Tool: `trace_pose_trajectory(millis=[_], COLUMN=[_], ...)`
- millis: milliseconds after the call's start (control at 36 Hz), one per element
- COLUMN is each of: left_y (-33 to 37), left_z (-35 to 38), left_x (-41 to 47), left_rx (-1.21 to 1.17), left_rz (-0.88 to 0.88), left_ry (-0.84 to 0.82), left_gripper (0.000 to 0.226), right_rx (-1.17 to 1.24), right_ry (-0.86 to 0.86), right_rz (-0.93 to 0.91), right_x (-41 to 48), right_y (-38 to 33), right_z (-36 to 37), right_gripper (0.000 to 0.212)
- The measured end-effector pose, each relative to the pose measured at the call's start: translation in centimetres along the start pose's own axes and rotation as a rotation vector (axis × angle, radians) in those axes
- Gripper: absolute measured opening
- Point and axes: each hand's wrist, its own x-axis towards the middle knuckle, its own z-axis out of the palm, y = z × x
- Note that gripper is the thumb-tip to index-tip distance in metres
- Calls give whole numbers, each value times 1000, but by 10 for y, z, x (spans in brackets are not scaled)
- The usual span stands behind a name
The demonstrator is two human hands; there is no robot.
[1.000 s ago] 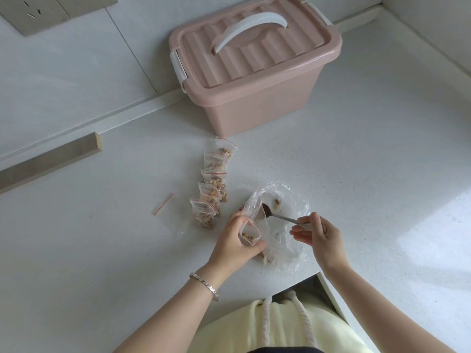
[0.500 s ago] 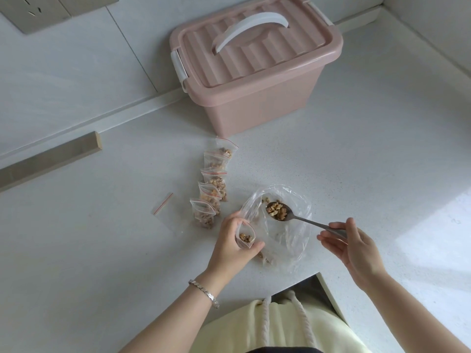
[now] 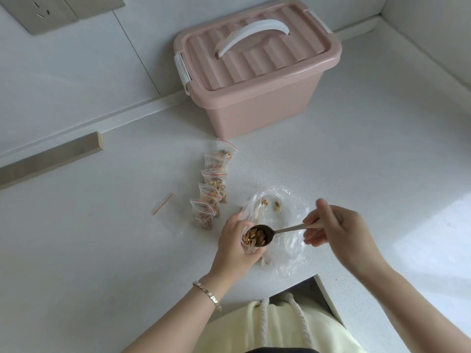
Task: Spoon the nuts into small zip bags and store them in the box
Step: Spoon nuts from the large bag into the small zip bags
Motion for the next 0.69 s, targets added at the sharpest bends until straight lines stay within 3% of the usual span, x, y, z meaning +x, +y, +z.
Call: trace_pose_trajectory(millis=[56,167,250,389,556,694], left_y=[0,1,-1,-6,-8,-6], left_z=[1,3,2,2,4,2], left_x=[-1,-3,-5,-7,-6,-7], left_rx=[17,31,-4,-30,-1,-27], left_rz=[-8,-26,-41,-28,0,-1], left_ry=[-17,-7,-6,-46,-45,-46], left_gripper=[46,49,54,57,44,42], right_rx=[-191,-526,-558,-522,-390,-393], right_ry=[-26,-18,50,57,-9,-51], right_rz=[-116,-390,-494,-470,-316,-347], right_x=[-6,-14,-15,-17,-17,-21], right_y=[-6,-12,-11,-10,-6,0], right_z=[10,22,22,24,41,46], right_gripper=[42,71,75,66,67,64])
